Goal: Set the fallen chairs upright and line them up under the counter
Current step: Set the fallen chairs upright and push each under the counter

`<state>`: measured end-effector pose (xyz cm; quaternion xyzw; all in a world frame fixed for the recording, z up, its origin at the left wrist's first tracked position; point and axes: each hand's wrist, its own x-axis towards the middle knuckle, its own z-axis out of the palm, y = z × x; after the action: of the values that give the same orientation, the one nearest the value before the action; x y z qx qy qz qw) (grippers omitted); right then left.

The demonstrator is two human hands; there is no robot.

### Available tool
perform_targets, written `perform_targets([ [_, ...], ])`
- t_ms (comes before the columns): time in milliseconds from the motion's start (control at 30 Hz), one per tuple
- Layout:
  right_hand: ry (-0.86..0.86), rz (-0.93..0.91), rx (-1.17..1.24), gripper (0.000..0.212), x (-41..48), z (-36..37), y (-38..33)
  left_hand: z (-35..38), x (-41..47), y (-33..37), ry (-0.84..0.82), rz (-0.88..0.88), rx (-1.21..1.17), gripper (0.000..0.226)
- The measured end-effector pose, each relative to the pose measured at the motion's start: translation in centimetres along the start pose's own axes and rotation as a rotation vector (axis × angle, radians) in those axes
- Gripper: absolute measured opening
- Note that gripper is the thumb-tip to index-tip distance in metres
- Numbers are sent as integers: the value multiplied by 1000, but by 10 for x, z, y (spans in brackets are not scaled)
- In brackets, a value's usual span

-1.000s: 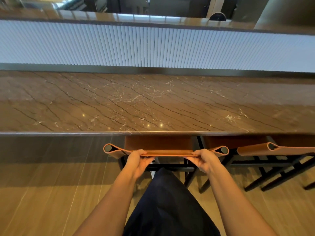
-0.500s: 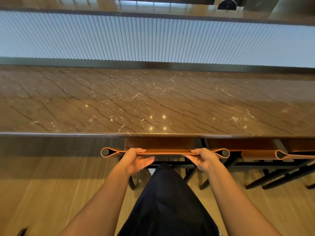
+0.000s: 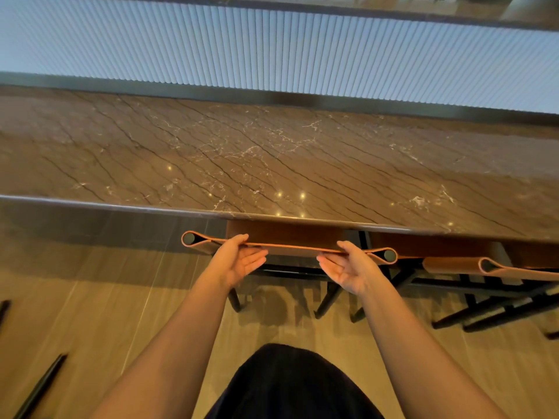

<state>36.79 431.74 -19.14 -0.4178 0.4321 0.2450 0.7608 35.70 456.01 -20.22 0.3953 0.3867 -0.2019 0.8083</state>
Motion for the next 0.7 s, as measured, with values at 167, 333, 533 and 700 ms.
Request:
perform_targets([
  [167, -139, 5, -150, 23, -20, -22, 9, -11, -31, -29, -45, 155, -121, 34],
  [333, -284, -92, -265, 23, -51, -38, 11, -13, -75, -66, -43, 325, -175, 34],
  [533, -455, -192, -445, 30, -94, -59, 26, -15, -136, -129, -7, 487, -256, 45],
  [700, -565, -129, -559, 33, -118, -69, 57, -28, -192, -177, 82, 571, -332, 44],
])
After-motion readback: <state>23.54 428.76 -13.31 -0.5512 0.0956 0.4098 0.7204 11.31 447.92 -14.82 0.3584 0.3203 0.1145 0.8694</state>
